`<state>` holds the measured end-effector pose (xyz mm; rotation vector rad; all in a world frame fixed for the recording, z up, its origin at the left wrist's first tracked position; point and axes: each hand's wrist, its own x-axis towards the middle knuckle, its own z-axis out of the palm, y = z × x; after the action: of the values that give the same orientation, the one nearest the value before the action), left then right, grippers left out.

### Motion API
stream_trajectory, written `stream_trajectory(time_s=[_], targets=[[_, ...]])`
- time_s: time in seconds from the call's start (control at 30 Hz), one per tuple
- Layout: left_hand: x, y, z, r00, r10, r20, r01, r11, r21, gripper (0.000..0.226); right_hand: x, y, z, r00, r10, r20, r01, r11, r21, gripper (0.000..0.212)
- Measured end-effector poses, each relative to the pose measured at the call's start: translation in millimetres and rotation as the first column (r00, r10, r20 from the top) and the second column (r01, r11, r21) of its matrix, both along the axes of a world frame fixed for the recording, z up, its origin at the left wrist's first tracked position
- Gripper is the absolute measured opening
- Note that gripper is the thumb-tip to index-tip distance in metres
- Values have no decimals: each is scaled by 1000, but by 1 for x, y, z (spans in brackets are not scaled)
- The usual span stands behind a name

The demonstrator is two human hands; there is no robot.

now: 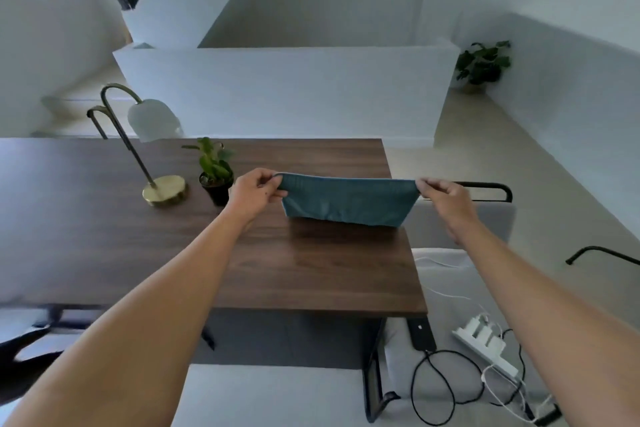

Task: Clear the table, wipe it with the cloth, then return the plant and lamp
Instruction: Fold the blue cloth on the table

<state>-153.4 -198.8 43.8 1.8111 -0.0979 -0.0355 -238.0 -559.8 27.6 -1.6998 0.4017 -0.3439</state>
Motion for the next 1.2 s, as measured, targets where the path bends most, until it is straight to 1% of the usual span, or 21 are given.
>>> stream_trajectory(time_s=[0.2, 0.3, 0.37, 0.47, 0.57, 0.63, 0.7, 0.97, 1.1, 1.2], targets=[[-57, 9, -42, 994, 32, -106, -27, 998, 51, 9, -58, 1, -39, 989, 102, -106, -93, 992, 88, 18], [-72, 9, -52, 987, 52, -150, -38, 995, 94, 3, -71, -2, -49, 978, 130, -164, -106, 983, 151, 14], [-76, 10, -56, 981, 49, -189, -30, 995, 100, 5, -73, -4, -54, 966, 155, -208, -119, 977, 178, 13], [-78, 12, -59, 968, 49, -248, -20, 993, 116, 6, -74, -6, -60, 936, 231, -265, -168, 957, 238, 18], [-74, 11, -62, 960, 56, -274, -14, 988, 153, 7, -71, -8, -60, 884, 322, -340, -246, 937, 248, 19], [-66, 11, -64, 956, 41, -292, 7, 987, 162, 9, -63, -9, -62, 875, 328, -355, -254, 937, 241, 19], [-55, 10, -66, 954, 21, -300, 22, 990, 141, 11, -54, -11, -64, 884, 301, -358, -238, 948, 211, 19], [4, -10, -71, 970, 16, -244, -4, 999, 51, 15, -4, -19, -59, 939, 179, -293, -178, 984, 30, 15], [30, -15, -83, 961, 25, -275, -11, 999, 51, 6, 19, -19, -64, 947, 165, -277, -169, 986, 10, 13], [46, -18, -94, 953, 51, -298, -34, 998, 61, 5, 33, -17, -72, 943, 163, -290, -171, 985, -3, 14]])
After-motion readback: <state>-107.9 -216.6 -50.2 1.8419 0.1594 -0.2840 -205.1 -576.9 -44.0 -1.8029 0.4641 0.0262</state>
